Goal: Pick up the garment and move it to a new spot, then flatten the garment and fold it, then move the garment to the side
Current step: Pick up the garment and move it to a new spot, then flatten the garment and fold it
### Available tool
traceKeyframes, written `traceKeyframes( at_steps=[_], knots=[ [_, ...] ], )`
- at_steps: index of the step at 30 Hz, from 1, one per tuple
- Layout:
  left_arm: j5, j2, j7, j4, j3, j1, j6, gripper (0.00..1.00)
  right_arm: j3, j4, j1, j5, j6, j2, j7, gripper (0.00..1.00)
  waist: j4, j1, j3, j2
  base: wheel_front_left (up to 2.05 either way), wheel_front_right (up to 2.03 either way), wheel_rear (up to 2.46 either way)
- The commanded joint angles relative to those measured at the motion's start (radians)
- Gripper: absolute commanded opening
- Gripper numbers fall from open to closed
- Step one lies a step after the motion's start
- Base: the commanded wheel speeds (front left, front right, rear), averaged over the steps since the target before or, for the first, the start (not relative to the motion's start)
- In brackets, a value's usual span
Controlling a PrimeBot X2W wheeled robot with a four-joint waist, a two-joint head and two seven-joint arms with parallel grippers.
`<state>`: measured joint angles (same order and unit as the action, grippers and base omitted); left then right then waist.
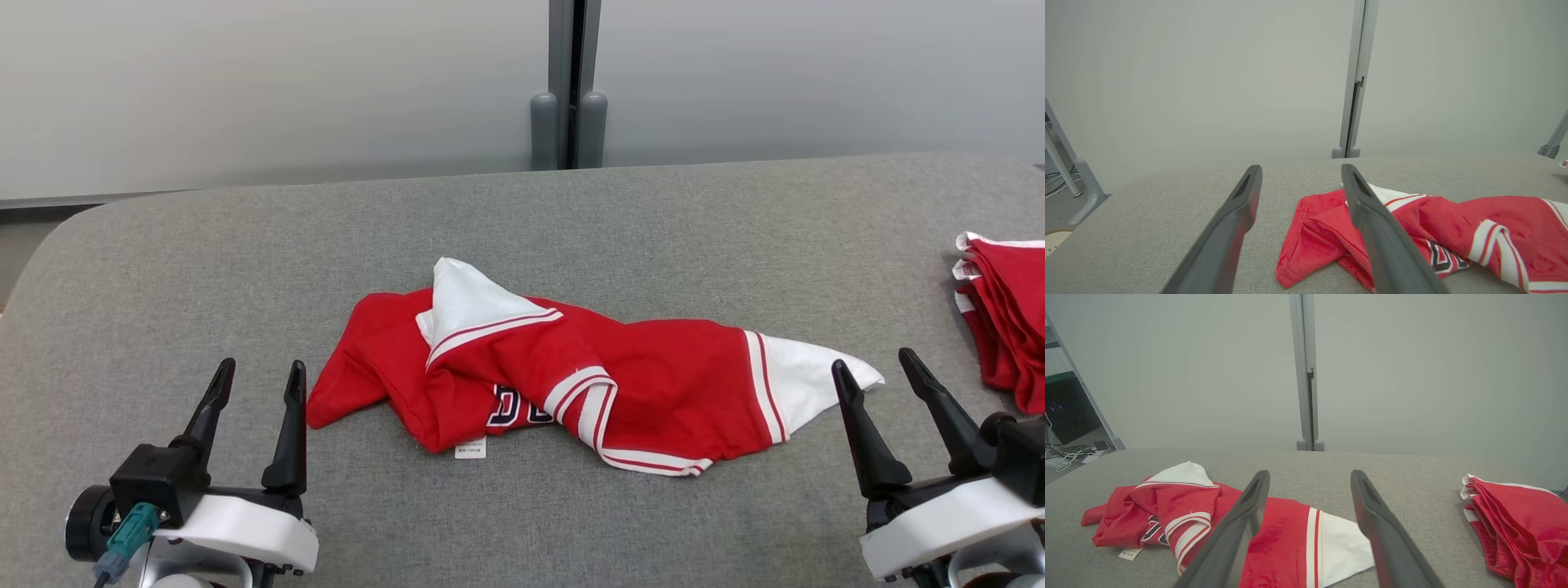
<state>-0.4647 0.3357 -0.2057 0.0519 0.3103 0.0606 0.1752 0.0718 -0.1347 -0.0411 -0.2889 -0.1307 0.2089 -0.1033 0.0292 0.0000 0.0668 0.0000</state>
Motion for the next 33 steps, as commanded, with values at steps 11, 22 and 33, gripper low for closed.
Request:
traceKeyframes(
  at_steps=[11, 22, 33],
  knots=[
    [0.013, -0.006, 0.004, -0.024, 0.018, 0.044, 0.010, 1.00, 0.009, 0.005, 0.032, -0.003, 0.000, 0.019, -0.010, 1.00, 0.035, 0.0000, 0.039, 0.0000, 0.00, 0.00, 0.00],
    [0.043, -0.094, -0.034, 0.003, 0.084, 0.196, -0.031, 1.00, 0.229, 0.121, 0.264, -0.071, 0.000, 0.124, -0.028, 1.00, 0.215, 0.0000, 0.199, 0.0000, 0.00, 0.00, 0.00],
    [0.062, -0.190, -0.060, 0.073, 0.090, 0.283, -0.079, 1.00, 0.563, 0.315, 0.547, -0.152, 0.000, 0.209, -0.092, 1.00, 0.330, 0.0000, 0.265, 0.0000, 0.00, 0.00, 0.00]
  ],
)
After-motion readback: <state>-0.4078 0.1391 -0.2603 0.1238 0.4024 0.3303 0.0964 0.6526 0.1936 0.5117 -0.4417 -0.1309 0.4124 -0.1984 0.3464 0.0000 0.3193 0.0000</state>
